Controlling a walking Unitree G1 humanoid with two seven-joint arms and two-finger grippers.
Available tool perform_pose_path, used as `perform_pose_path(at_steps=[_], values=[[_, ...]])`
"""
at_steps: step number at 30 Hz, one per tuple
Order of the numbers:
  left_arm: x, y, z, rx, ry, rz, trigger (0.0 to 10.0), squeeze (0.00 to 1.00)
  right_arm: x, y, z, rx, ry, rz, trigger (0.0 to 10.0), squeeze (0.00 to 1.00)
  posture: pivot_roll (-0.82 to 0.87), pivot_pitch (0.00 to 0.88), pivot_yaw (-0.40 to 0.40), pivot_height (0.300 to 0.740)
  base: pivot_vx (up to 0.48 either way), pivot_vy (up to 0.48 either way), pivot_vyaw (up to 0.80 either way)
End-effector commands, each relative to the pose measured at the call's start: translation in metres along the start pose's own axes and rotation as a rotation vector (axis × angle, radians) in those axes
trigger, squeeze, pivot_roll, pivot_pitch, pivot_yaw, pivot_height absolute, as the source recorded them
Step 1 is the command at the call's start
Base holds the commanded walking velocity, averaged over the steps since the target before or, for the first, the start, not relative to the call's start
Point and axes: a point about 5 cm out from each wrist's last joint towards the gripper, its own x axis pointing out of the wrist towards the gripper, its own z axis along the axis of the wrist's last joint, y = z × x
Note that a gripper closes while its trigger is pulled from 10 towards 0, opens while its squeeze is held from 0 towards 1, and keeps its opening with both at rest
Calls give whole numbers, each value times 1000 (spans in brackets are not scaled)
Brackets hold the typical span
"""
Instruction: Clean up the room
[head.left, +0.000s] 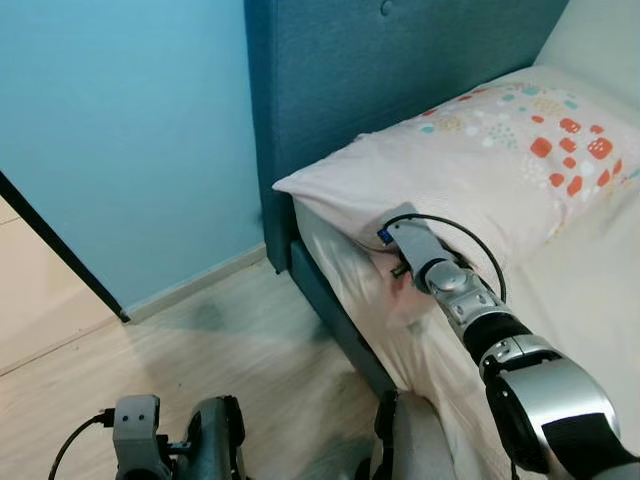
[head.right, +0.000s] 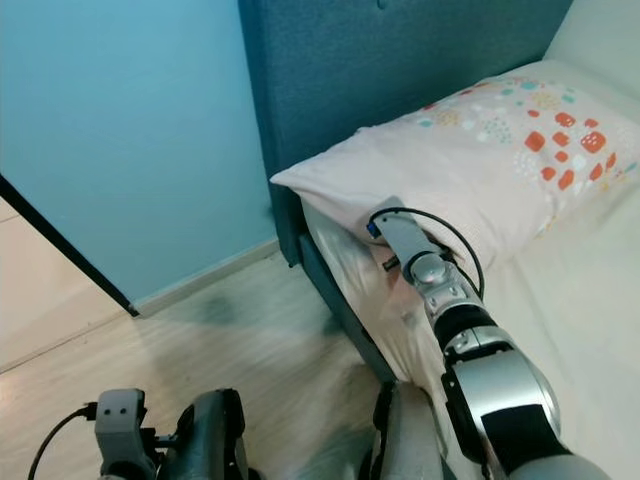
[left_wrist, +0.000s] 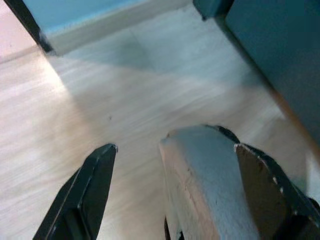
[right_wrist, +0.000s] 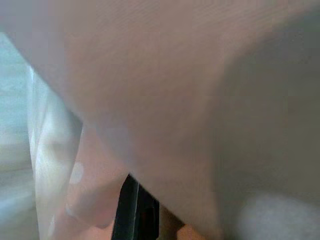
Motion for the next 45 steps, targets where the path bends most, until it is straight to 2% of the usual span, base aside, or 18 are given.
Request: perform_pose_path(at_steps=[1,6,10,13,17,18,20,21,25,30,33,35,36,37,38,40,44,45], values=[[-13,-9,-25,-14,116,-37,10000,0,-3,-29,-4,52,10,-130,10000,0,175,339,-87,546,0,0,0],[-14,-9,-24,-11,111,-38,10000,0,-5,-45,-3,83,4,-206,10000,0,176,336,-90,546,0,0,0],[-13,-11,-23,-11,104,-40,10000,0,-8,-57,-10,36,24,-254,10000,0,185,340,-93,546,0,0,0],[-12,-11,-21,-15,94,-40,10000,0,-9,-60,-15,21,36,-259,10000,0,180,338,-97,546,0,0,0],[-9,-12,-17,-21,79,-40,10000,0,-8,-52,-17,59,25,-195,10000,0,171,337,-97,546,0,0,0],[-5,-14,-15,-22,75,-41,10000,0,-3,-26,-8,198,-34,-31,10000,0,167,327,-99,546,0,0,0],[-2,-15,-12,-25,68,-42,10000,0,-1,2,4,340,-92,167,10000,0,169,317,-99,546,0,0,0],[-2,-15,-12,-25,68,-42,10000,0,-1,2,4,340,-92,167,10000,0,169,317,-99,546,0,0,0],[7,-18,-6,-30,58,-43,10000,0,-4,40,13,392,-127,439,10000,0,161,282,-101,546,0,0,0],[16,-22,0,-34,51,-46,10000,0,-6,49,17,386,-150,507,10000,0,147,248,-106,546,0,0,0],[22,-26,4,-40,50,-49,10000,0,-7,46,27,466,-208,540,10000,0,139,215,-106,546,0,0,0],[33,-34,12,-49,46,-63,10000,0,-9,32,44,623,-332,569,10000,0,124,164,-106,546,0,0,0],[33,-34,12,-49,46,-63,10000,0,-9,32,44,623,-332,569,10000,0,124,164,-106,546,0,0,0],[38,-38,16,-55,47,-68,10000,0,-10,22,50,690,-392,573,10000,0,116,138,-105,546,0,0,0],[38,-38,16,-55,47,-68,10000,0,-10,22,50,690,-392,573,10000,0,116,138,-105,546,0,0,0],[46,-44,22,-58,48,-75,10000,0,-15,-4,54,752,-515,514,10000,0,103,96,-100,546,0,0,0],[48,-45,23,-59,50,-76,10000,0,-16,-11,54,767,-539,486,10000,0,100,91,-98,546,0,0,0],[49,-46,23,-61,57,-75,10000,0,-17,-29,51,811,-573,386,10000,0,87,75,-92,546,0,0,0]])
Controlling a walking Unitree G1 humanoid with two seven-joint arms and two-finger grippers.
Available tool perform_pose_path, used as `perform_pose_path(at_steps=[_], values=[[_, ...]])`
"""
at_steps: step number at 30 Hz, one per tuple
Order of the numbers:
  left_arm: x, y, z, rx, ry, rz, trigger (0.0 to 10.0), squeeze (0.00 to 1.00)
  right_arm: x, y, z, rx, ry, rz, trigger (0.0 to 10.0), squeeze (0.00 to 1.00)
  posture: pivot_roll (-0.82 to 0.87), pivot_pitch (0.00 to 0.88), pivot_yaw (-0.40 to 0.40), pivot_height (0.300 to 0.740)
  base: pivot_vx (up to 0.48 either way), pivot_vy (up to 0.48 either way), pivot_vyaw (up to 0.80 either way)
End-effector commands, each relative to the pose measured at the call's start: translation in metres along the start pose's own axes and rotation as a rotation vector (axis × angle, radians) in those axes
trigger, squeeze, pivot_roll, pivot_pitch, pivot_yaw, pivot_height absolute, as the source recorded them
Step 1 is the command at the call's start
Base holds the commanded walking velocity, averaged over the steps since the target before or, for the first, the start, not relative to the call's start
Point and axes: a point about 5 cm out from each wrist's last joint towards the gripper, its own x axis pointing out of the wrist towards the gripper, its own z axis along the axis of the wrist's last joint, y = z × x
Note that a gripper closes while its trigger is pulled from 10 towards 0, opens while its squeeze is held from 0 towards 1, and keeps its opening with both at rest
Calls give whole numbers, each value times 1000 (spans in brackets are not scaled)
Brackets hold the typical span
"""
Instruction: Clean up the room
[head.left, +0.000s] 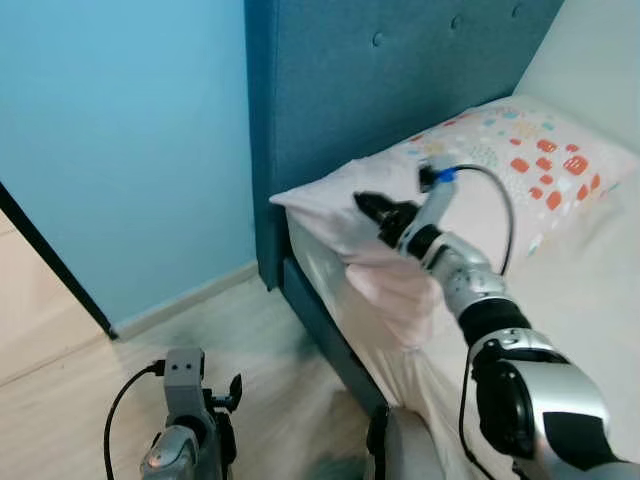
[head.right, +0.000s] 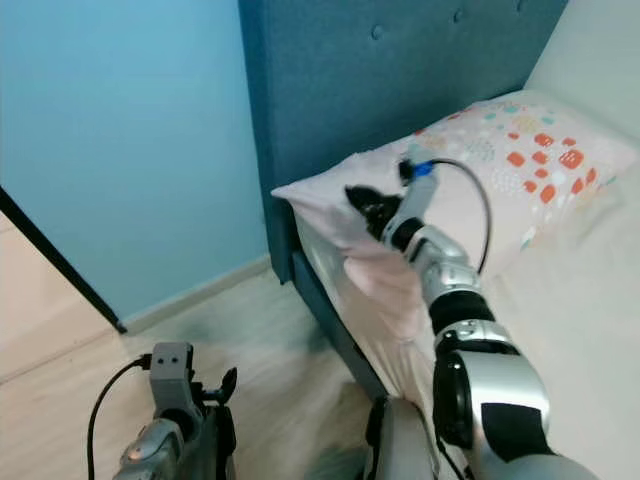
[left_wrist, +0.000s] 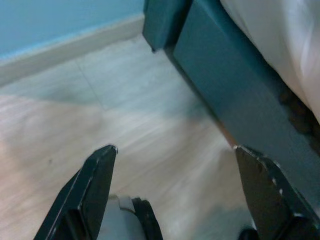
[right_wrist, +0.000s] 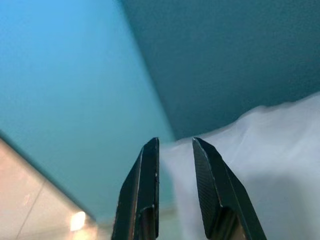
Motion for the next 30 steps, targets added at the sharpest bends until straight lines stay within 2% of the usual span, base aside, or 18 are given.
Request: perform_pose_path(at_steps=[1,2,4,5,6,8,9,10,11,13,17,19,22,23,24,25,27,30], values=[[-5,-1,-14,-12,73,8,10000,0,-19,-27,12,-6,-92,-193,10000,0,71,65,-82,546,0,0,0],[-5,-1,-14,-12,73,8,10000,0,-19,-27,12,-6,-92,-193,10000,0,71,65,-82,546,0,0,0],[-7,2,-21,-12,119,14,10000,0,-60,-73,21,-64,-147,-565,10000,0,52,56,-72,546,0,0,0],[-7,2,-21,-12,119,14,10000,0,-60,-73,21,-64,-147,-565,10000,0,52,56,-72,546,0,0,0],[-8,3,-23,-9,134,16,10000,0,-76,-86,20,-77,-150,-680,10000,0,52,56,-72,546,0,0,0],[-11,6,-27,-6,152,23,10000,0,-115,-110,3,-20,-98,-905,10000,0,51,59,-65,546,0,0,0],[-11,6,-27,-6,152,23,10000,0,-115,-110,3,-20,-98,-905,10000,0,51,59,-65,546,0,0,0],[-12,8,-27,-5,155,27,10000,0,-129,-116,-7,-2,-60,-966,10000,0,55,66,-59,546,0,0,0],[-12,8,-27,-5,155,27,10000,0,-129,-116,-7,-2,-60,-966,10000,0,55,66,-59,546,0,0,0],[-13,16,-26,-8,149,48,10000,0,-140,-116,-28,29,-3,-984,10000,0,56,83,-49,546,0,0,0],[-15,28,-21,-7,128,77,10000,0,-144,-109,-55,55,83,-976,10000,0,67,102,-48,546,0,0,0],[-15,28,-21,-7,128,77,10000,0,-144,-109,-55,55,83,-976,10000,0,67,102,-48,546,0,0,0],[-15,35,-15,5,97,80,10000,0,-150,-103,-83,67,239,-1045,10000,0,91,133,-47,546,0,0,0],[-15,35,-15,5,97,80,10000,0,-150,-103,-83,67,239,-1045,10000,0,91,133,-47,546,0,0,0],[-17,37,-14,18,83,72,10000,0,-153,-101,-93,56,309,-1083,10000,0,100,155,-42,546,0,0,0],[-17,37,-14,18,83,72,10000,0,-153,-101,-93,56,309,-1083,10000,0,100,155,-42,546,0,0,0],[-25,44,-16,48,63,53,10000,0,-157,-95,-108,80,368,-1135,10000,0,120,195,-29,546,0,0,0],[-31,49,-18,61,59,49,10000,0,-158,-92,-114,96,383,-1148,10000,0,129,210,-23,546,0,0,0]])
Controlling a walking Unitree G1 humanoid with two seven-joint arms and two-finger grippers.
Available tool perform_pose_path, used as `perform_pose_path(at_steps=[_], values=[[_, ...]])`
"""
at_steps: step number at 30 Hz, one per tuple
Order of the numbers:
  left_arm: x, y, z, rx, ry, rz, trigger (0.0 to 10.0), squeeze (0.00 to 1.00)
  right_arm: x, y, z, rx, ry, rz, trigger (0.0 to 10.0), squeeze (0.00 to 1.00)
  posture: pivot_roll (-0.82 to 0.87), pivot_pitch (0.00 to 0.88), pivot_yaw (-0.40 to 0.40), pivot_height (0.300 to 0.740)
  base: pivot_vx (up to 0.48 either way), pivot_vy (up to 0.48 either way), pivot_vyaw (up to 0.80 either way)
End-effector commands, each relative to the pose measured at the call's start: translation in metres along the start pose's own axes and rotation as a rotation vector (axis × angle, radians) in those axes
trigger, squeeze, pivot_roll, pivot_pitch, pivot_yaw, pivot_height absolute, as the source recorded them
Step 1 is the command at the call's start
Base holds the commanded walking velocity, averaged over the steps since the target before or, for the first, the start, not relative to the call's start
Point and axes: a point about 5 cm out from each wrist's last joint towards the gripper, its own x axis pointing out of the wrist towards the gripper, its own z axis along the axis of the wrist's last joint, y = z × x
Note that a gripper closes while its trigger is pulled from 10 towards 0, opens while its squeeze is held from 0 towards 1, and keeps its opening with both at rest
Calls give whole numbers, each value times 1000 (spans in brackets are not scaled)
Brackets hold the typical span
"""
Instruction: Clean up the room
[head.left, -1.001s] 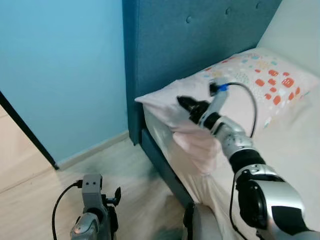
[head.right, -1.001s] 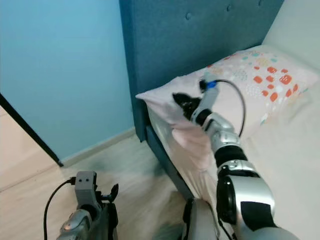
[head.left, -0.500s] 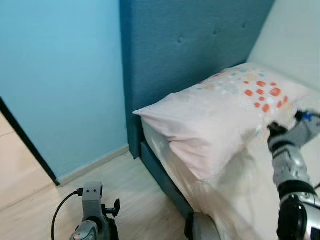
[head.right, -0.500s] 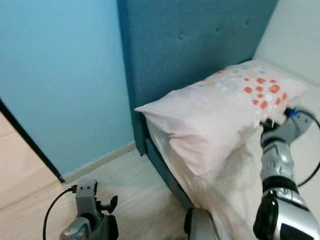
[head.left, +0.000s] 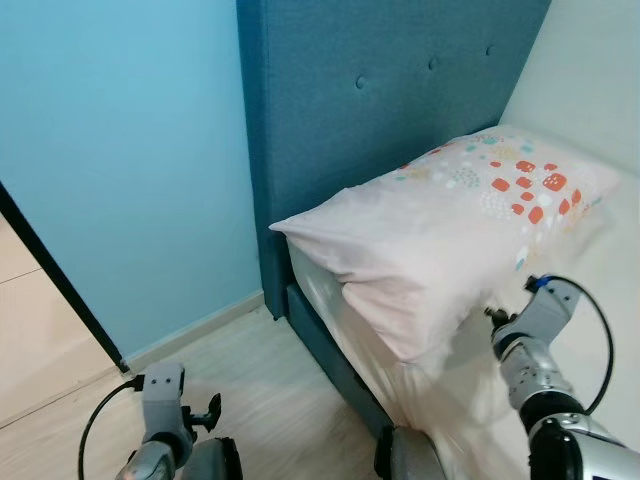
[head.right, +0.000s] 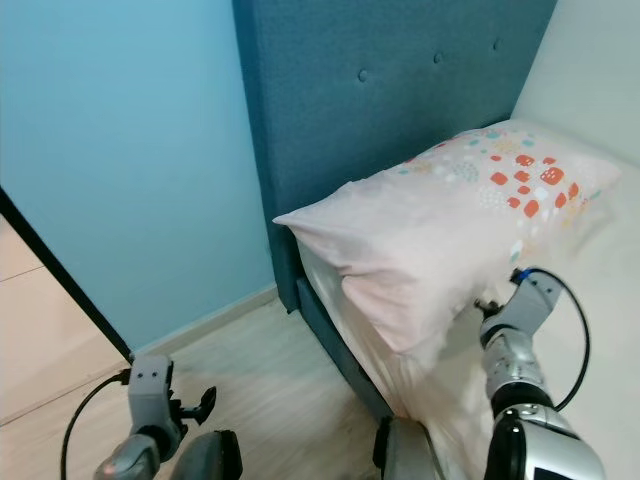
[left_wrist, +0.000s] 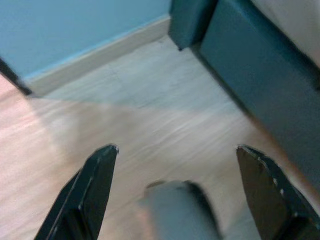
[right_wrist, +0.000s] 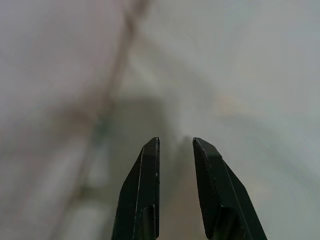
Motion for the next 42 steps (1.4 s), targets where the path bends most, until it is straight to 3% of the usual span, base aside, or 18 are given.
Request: perform_pose_path(at_steps=[1,6,10,11,12,14,15,16,20,23,28,30,32,34,36,42], values=[[-7,8,-3,14,-2,5,10000,0,-1,0,-8,3,24,0,10000,0,145,225,-18,546,0,0,0],[-14,20,-1,25,-28,26,10000,0,-3,21,-6,67,-18,140,10000,0,154,249,-11,546,0,0,0],[-14,28,14,33,-104,41,10000,0,-10,62,-9,70,-16,350,10000,0,179,296,0,546,0,0,0],[-16,27,18,39,-125,33,10000,0,-15,83,-8,74,-17,434,10000,0,188,310,4,546,0,0,0],[-16,27,18,39,-125,33,10000,0,-15,83,-8,74,-17,434,10000,0,188,310,4,546,0,0,0],[-17,26,19,44,-137,23,10000,0,-19,100,-5,89,-26,511,10000,0,190,312,6,546,0,0,0],[-19,25,19,51,-141,13,10000,0,-25,117,0,98,-43,601,10000,0,202,321,9,546,0,0,0],[-19,25,19,51,-141,13,10000,0,-25,117,0,98,-43,601,10000,0,202,321,9,546,0,0,0],[-23,23,18,64,-142,-2,10000,0,-42,159,15,125,-92,832,10000,0,218,327,9,546,0,0,0],[-27,24,15,62,-134,0,10000,0,-44,168,24,77,-104,827,10000,0,220,323,4,546,0,0,0],[-27,21,12,52,-123,0,10000,0,-34,151,24,35,-95,698,10000,0,212,309,-7,546,0,0,0],[-26,16,11,43,-117,-6,10000,0,-22,125,19,31,-71,543,10000,0,201,304,-9,546,0,0,0],[-26,16,11,41,-116,-7,10000,0,-21,120,18,31,-67,517,10000,0,201,304,-9,546,0,0,0],[-23,10,9,32,-109,-21,10000,0,-10,83,17,71,-73,354,10000,0,187,287,-10,546,0,0,0],[-22,6,8,26,-105,-31,10000,0,-5,60,17,98,-84,264,10000,0,187,287,-10,546,0,0,0],[-14,-1,11,10,-106,-44,10000,0,-1,34,38,105,-177,221,10000,0,162,254,-13,546,0,0,0]])
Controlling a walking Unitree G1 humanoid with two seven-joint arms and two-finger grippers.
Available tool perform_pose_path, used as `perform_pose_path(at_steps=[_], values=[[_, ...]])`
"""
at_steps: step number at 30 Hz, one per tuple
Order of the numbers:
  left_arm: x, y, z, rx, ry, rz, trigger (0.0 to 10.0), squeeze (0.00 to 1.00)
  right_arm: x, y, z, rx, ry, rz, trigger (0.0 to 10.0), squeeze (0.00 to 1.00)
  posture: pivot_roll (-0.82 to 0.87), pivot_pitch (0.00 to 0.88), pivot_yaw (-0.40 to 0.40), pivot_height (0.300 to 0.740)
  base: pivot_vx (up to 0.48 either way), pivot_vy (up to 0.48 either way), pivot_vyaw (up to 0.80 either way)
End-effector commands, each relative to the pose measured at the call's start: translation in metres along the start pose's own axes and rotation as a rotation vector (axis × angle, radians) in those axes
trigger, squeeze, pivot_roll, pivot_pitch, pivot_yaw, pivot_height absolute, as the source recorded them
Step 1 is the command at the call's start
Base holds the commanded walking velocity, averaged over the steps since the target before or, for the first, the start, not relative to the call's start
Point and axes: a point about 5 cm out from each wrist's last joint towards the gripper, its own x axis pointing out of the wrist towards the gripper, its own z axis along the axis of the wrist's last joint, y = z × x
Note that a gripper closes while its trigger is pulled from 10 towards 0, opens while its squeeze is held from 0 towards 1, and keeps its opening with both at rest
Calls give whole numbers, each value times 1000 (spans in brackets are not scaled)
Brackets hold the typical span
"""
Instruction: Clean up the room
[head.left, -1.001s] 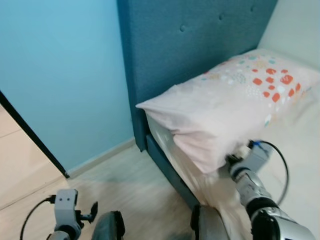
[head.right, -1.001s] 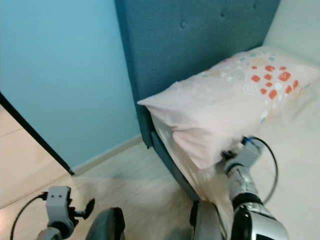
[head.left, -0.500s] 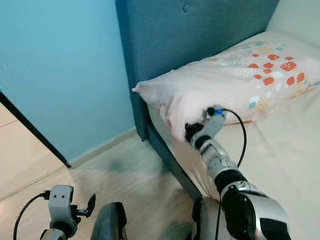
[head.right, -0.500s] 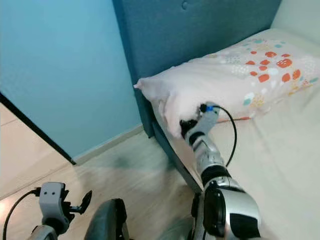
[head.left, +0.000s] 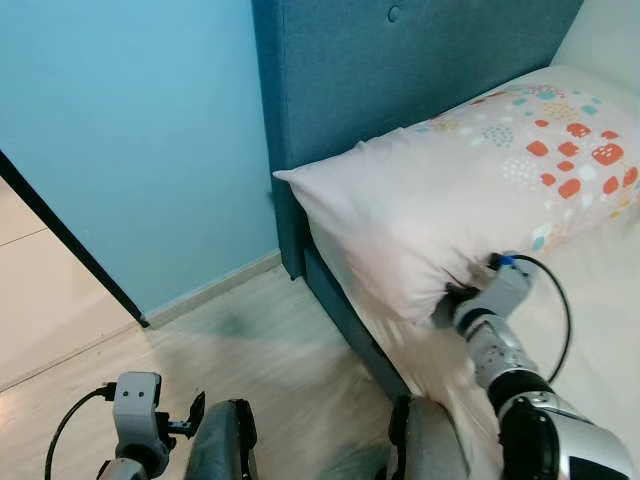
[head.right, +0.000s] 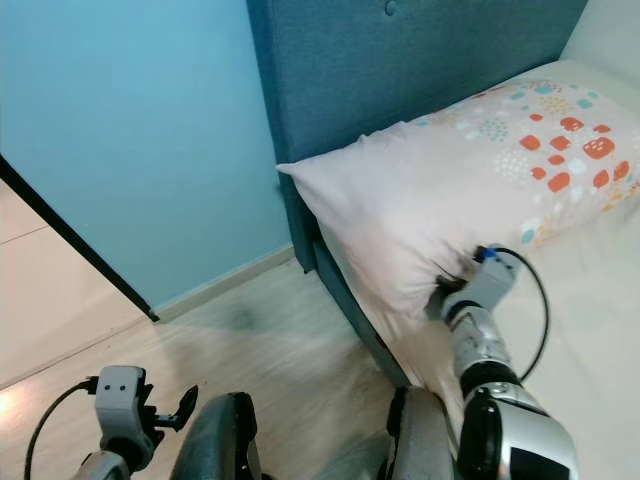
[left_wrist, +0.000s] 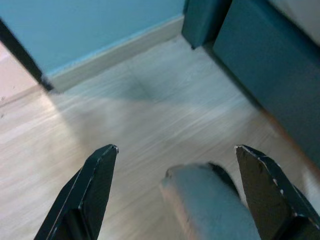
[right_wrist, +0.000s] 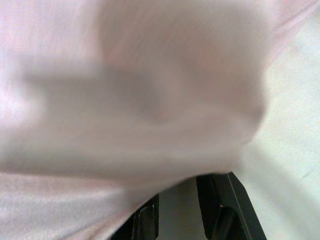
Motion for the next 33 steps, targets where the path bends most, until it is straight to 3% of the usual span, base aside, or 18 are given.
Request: perform_pose_path(at_steps=[1,4,6,8,12,16,17,21,22,24,29,32,33], values=[[-2,-4,-10,-26,50,4,10000,0,-1,-12,9,-39,-47,-42,10000,0,159,233,-18,546,0,0,0],[2,-6,-9,-33,50,2,10000,0,0,-12,14,-73,-63,-54,10000,0,154,218,-23,546,0,0,0],[14,-14,-6,-56,51,-13,10000,0,3,-4,30,-160,-118,-58,10000,0,141,173,-29,546,0,0,0],[14,-14,-6,-56,51,-13,10000,0,3,-4,30,-160,-118,-58,10000,0,141,173,-29,546,0,0,0],[22,-18,-3,-53,63,-15,10000,0,4,13,30,-190,-133,24,10000,0,123,119,-33,546,0,0,0],[35,-11,8,-14,74,27,10000,0,3,22,23,-235,-116,60,10000,0,109,82,-34,546,0,0,0],[41,-5,14,8,83,55,10000,0,3,14,17,-317,-66,-16,10000,0,94,55,-29,546,0,0,0],[49,4,25,32,94,94,10000,0,1,-4,8,-417,16,-162,10000,0,81,32,-30,546,0,0,0],[54,9,32,35,98,108,10000,0,-3,-21,1,-471,78,-267,10000,0,77,26,-30,546,0,0,0],[54,9,32,35,98,108,10000,0,-3,-21,1,-471,78,-267,10000,0,77,26,-30,546,0,0,0],[56,-4,24,-13,135,39,10000,0,-12,-65,12,-537,74,-443,10000,0,41,4,-12,546,0,0,0],[56,-8,21,-28,141,22,10000,0,-12,-66,19,-532,38,-440,10000,0,37,0,-10,546,0,0,0],[56,-12,19,-35,148,7,10000,0,-11,-62,29,-528,-24,-407,10000,0,31,0,-9,546,0,0,0]])
